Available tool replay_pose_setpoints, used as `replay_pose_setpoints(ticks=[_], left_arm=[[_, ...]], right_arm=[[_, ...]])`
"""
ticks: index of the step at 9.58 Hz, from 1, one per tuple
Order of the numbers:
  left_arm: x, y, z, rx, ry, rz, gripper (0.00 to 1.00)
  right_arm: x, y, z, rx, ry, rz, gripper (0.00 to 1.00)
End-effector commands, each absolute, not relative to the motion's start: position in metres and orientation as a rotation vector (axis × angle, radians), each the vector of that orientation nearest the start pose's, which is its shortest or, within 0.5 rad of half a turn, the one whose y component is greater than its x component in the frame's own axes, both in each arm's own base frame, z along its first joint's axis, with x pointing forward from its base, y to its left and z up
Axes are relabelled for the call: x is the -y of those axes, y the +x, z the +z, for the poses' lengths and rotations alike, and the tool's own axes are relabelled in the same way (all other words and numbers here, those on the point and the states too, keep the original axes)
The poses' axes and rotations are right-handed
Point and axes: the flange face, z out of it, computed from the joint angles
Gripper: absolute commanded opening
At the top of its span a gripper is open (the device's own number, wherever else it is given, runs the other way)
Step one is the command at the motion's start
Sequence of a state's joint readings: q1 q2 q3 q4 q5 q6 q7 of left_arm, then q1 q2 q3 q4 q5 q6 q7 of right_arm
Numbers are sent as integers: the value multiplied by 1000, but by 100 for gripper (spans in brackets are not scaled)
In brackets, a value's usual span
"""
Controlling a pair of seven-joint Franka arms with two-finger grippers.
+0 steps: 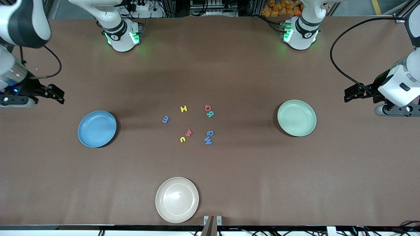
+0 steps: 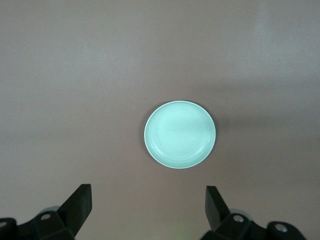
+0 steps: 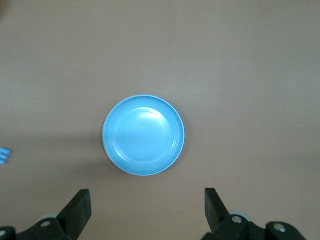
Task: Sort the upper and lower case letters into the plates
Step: 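Reach the left gripper toward the yellow H letter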
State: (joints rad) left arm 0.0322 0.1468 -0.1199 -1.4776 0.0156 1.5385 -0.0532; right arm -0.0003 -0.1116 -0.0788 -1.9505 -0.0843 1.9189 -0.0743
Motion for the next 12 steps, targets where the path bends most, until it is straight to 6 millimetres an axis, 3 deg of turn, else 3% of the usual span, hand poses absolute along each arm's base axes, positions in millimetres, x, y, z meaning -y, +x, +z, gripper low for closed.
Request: replay_pose_setpoints(ticks=[1,2,3,5,7,8,9,11,12], left_arm=[[42,585,590,-16,-3142,139,100],[45,584,589,-26,-3142,142,100],[52,584,588,-45,-3147,148,100],[106,577,577,-198,-3158,212,100],[168,581,540,-335,-3175,297,100],[195,586,528,-301,-3193,254,100],[234,593,496,-253,-3210,235,100],[342,580,421,-68,-3193,214,100],[369,575,386,-11,-3183,232,100]], right_arm=[[43,536,600,20,-3150,-98,100],[40,533,630,20,-3145,-89,100],[40,531,647,22,-3144,-72,100],[40,531,650,24,-3146,-72,100],[41,531,650,22,-3146,-69,100],[41,531,649,22,-3146,-64,100],[42,531,648,19,-3146,-62,100],[43,531,646,14,-3146,-52,100],[43,534,640,15,-3144,-33,100]])
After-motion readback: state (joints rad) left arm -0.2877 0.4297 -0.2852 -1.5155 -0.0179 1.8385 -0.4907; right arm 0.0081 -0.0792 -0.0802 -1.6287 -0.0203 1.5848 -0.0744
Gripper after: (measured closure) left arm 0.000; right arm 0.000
